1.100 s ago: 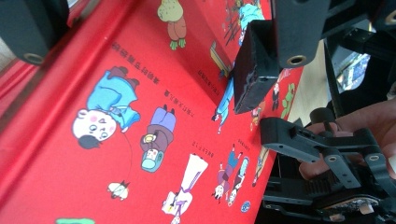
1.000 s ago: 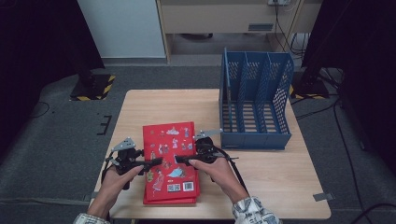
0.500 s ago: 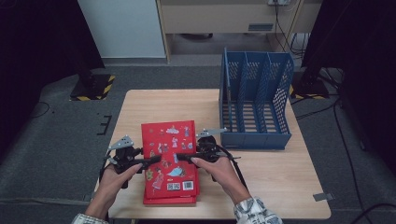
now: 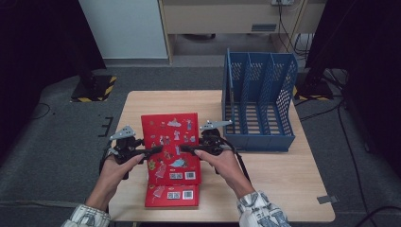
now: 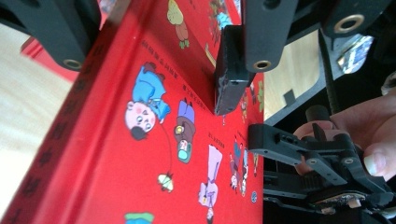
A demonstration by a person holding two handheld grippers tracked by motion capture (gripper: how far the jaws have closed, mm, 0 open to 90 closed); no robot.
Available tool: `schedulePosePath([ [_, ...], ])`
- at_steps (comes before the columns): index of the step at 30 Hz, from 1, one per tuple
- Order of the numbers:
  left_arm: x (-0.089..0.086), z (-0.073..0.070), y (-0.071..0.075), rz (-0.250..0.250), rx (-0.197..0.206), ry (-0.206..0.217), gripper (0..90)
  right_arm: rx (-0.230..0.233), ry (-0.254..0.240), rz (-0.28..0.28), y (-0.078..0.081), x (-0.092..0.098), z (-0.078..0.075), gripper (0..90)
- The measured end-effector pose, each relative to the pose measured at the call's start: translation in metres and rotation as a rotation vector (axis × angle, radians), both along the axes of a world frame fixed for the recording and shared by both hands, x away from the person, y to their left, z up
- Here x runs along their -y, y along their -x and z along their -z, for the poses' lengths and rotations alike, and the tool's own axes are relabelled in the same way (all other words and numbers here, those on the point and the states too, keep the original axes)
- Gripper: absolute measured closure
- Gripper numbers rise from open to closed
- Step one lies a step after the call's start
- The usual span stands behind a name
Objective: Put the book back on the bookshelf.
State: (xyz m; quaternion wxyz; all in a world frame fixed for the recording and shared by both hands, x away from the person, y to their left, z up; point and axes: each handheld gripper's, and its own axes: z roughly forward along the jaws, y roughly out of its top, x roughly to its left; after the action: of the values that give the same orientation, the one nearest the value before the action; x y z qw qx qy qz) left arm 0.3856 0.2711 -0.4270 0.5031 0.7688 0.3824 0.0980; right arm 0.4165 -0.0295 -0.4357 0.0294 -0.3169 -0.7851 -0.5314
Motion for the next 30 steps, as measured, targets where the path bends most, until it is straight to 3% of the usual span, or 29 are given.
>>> schedulePosePath([
  [6,-0.001,-0.014,-0.011,-0.001,0.045,-0.005,39.0,0.085,0.025,-0.007,-0.004,-0.004,-0.014,59.1],
  [12,0.005,-0.021,-0.016,0.010,0.098,-0.037,38.5,0.164,0.044,0.006,-0.005,-0.003,-0.021,58.9],
  [16,0.006,-0.019,-0.016,0.006,0.106,-0.035,37.6,0.180,0.049,0.013,-0.004,-0.002,-0.021,59.2],
  [20,0.005,-0.017,-0.011,-0.001,0.136,-0.017,36.2,0.199,0.052,0.016,0.001,-0.003,-0.022,59.9],
  [22,0.006,-0.016,-0.007,-0.013,0.169,-0.029,34.9,0.207,0.056,0.014,0.004,-0.004,-0.022,60.7],
  [30,0.007,-0.013,0.004,-0.045,0.214,-0.008,31.0,0.243,0.058,0.008,0.018,-0.006,-0.026,61.6],
])
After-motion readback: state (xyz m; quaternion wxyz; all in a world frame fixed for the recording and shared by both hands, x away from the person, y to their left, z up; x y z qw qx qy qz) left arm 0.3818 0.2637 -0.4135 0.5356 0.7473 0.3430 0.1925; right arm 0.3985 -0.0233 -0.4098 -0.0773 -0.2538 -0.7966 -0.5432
